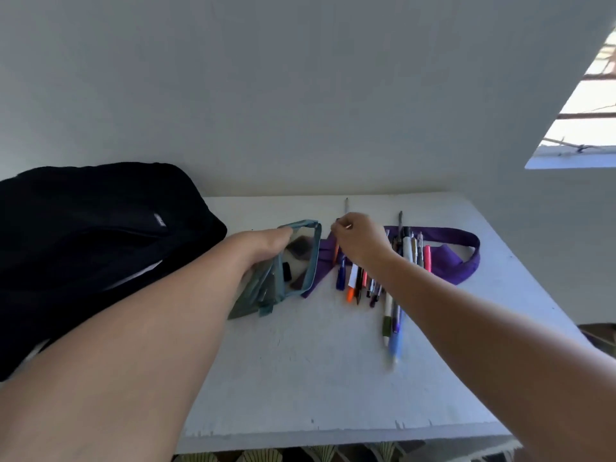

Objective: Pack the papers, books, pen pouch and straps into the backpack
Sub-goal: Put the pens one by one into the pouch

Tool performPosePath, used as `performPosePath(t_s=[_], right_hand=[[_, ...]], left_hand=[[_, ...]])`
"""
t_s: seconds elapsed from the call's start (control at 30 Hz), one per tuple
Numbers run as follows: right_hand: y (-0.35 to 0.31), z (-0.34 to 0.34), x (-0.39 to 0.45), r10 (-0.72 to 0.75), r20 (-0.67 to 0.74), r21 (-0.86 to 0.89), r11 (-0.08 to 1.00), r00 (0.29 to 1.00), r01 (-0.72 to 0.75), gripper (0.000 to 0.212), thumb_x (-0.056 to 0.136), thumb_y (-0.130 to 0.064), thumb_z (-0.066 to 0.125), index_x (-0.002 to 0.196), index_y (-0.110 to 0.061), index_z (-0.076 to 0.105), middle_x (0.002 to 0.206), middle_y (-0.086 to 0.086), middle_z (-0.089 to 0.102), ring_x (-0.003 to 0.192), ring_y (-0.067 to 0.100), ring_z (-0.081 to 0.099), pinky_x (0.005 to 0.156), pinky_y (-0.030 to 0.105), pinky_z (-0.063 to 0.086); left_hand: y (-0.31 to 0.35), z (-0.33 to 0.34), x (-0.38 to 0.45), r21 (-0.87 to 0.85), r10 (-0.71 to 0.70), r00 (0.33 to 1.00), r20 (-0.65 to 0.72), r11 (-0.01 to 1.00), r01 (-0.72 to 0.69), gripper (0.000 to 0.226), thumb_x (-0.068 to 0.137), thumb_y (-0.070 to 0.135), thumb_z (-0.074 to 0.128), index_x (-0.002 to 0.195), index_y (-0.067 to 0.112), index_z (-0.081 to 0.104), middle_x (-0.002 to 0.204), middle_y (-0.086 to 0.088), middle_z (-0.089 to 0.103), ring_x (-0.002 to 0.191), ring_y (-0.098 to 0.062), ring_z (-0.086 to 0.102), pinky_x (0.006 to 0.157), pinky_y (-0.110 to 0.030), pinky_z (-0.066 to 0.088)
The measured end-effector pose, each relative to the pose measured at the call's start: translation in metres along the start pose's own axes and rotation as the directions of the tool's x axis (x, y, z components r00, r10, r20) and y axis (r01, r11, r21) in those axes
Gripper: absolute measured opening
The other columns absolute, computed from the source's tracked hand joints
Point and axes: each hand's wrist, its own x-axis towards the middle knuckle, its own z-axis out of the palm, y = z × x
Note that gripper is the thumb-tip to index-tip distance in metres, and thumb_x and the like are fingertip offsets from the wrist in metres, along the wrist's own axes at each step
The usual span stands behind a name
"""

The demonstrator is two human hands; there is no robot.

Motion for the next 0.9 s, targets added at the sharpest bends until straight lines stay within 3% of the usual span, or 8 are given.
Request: performPosePath(t_s=[0.1,0.23,0.33,0.4,0.57,0.7,0.8,0.9], right_hand=[[0.014,-0.009,0.008,0.058,-0.04,-0.07,0.996,0.998,-0.061,0.022,0.106,-0.03,0.052,0.103,-0.017,0.07,0.085,-0.002,0.069,0.064,0.016,0.061,0.061,0.03,0.05],[0.019,-0.002,0.017,0.023,-0.043,-0.23,0.973,0.999,-0.032,0.028,0.104,-0.031,0.052,0.126,-0.024,0.068,0.12,0.003,0.064,0.094,0.023,0.067,0.079,0.039,0.061],[0.015,0.001,0.025,-0.009,-0.027,-0.399,0.917,1.0,-0.002,0.034,0.105,-0.035,0.048,0.133,-0.029,0.065,0.132,0.007,0.059,0.125,0.033,0.051,0.099,0.048,0.052],[0.011,0.004,0.029,-0.02,-0.014,-0.492,0.871,1.0,0.01,0.032,0.105,-0.041,0.048,0.126,-0.025,0.067,0.128,0.007,0.062,0.126,0.033,0.049,0.101,0.049,0.048],[0.003,0.022,0.035,0.059,0.001,-0.663,0.747,0.998,-0.044,0.04,0.1,-0.054,0.057,0.11,-0.016,0.066,0.118,0.008,0.063,0.115,0.032,0.058,0.1,0.049,0.048],[0.002,0.026,0.038,0.129,-0.021,-0.612,0.782,0.991,-0.115,0.027,0.096,-0.043,0.061,0.099,-0.016,0.06,0.113,0.008,0.064,0.111,0.033,0.059,0.104,0.049,0.043],[-0.003,0.022,0.043,0.152,-0.041,-0.492,0.857,0.988,-0.152,0.033,0.093,-0.044,0.055,0.108,-0.015,0.06,0.111,0.009,0.054,0.103,0.033,0.058,0.097,0.049,0.046],[-0.005,0.014,0.052,0.11,-0.088,-0.262,0.957,0.99,-0.129,0.03,0.096,-0.038,0.046,0.113,-0.013,0.051,0.099,0.007,0.056,0.083,0.026,0.06,0.073,0.04,0.051]], left_hand=[[0.002,-0.004,0.002,0.019,0.0,1.0,0.011,1.0,0.0,0.06,0.108,0.051,0.02,0.145,0.01,0.041,0.129,-0.019,0.047,0.076,-0.026,0.045,0.086,-0.035,0.031],[0.004,-0.005,0.004,0.029,0.009,1.0,0.009,1.0,-0.01,0.059,0.107,0.051,0.018,0.146,0.013,0.042,0.145,-0.02,0.043,0.1,-0.032,0.048,0.088,-0.038,0.03],[0.004,-0.008,0.004,0.032,0.011,0.999,0.03,0.999,-0.012,0.06,0.108,0.049,0.016,0.151,0.013,0.037,0.154,-0.022,0.036,0.125,-0.036,0.045,0.097,-0.039,0.031],[0.003,-0.009,0.004,0.038,0.008,0.999,0.044,0.999,-0.01,0.063,0.109,0.049,0.016,0.157,0.011,0.03,0.162,-0.02,0.028,0.144,-0.036,0.032,0.107,-0.042,0.03],[0.002,-0.011,0.003,0.021,0.023,0.998,0.056,0.999,-0.024,0.063,0.109,0.046,0.016,0.16,0.011,0.023,0.164,-0.019,0.024,0.147,-0.034,0.029,0.112,-0.042,0.029],[0.005,-0.011,-0.002,0.029,0.025,0.998,0.063,0.999,-0.027,0.06,0.109,0.042,0.016,0.16,0.009,0.021,0.163,-0.02,0.023,0.146,-0.034,0.03,0.101,-0.038,0.031],[0.008,-0.014,-0.002,0.059,0.017,0.997,0.078,0.998,-0.022,0.059,0.11,0.04,0.017,0.159,0.008,0.023,0.161,-0.022,0.027,0.143,-0.037,0.033,0.096,-0.037,0.03],[0.012,-0.016,-0.001,0.104,0.02,0.995,0.095,0.994,-0.03,0.058,0.11,0.042,0.018,0.156,0.007,0.028,0.124,-0.019,0.047,0.093,-0.036,0.052,0.085,-0.033,0.034]])
